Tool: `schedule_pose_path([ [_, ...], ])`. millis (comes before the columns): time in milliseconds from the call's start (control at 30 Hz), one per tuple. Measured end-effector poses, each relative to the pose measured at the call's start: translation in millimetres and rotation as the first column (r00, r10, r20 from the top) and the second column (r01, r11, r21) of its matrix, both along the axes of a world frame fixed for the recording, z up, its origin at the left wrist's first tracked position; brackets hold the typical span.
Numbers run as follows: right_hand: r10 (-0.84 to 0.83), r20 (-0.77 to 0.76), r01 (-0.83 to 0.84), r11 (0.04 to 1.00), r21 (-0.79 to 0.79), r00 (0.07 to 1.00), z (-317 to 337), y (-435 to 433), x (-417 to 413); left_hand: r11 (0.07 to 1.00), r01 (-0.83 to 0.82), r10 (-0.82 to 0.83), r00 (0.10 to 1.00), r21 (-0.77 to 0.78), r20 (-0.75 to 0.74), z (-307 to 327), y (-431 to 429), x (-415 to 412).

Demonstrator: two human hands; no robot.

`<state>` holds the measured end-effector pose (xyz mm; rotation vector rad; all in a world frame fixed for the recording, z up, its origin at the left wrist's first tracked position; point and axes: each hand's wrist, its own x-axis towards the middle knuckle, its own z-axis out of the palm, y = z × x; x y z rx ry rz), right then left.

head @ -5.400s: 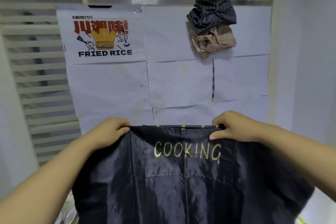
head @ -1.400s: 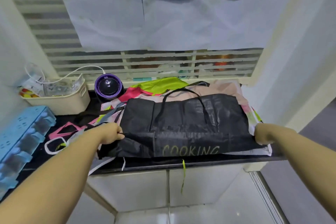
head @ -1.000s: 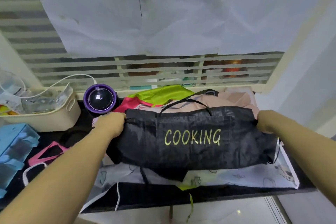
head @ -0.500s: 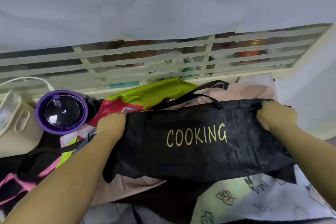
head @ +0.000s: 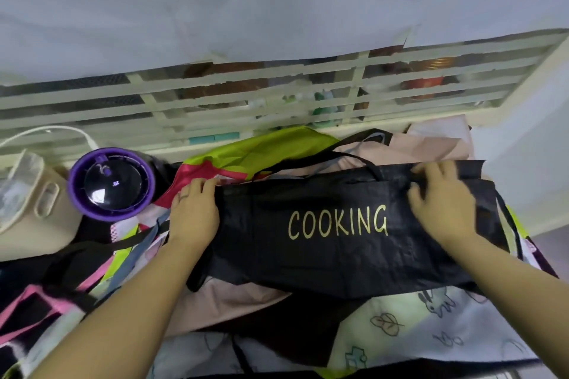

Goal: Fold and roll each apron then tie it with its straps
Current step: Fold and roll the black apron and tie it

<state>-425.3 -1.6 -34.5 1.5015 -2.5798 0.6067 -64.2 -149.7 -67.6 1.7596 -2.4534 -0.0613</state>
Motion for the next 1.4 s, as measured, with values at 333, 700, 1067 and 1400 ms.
schedule_pose_path([
  [333,0.711,0.189,-0.719,0.585,0.375,0.677,-27.2,41.2,143.7,0.872,-0.454,0.415,0.485,0.185,-0.770,11.4,131.1,49.5],
  [700,0.680,0.155,-0.674,0.618,0.405,0.717,-44.5,44.8,145.3,0.749,-0.335,0.651,0.216,0.571,-0.727,2.1,137.5,28.3],
  [1067,0.519,0.404,-0.652,0.673,0.349,0.753,-15.1,40.4,137.1,0.600,-0.149,0.777,-0.128,0.786,-0.617,-5.4,139.9,9.9],
  [1400,0.572,0.416,-0.703,0.632,0.326,0.707,-6.3,45.8,130.4,0.732,-0.544,0.579,0.180,0.410,-0.795,27.7,134.1,25.3],
])
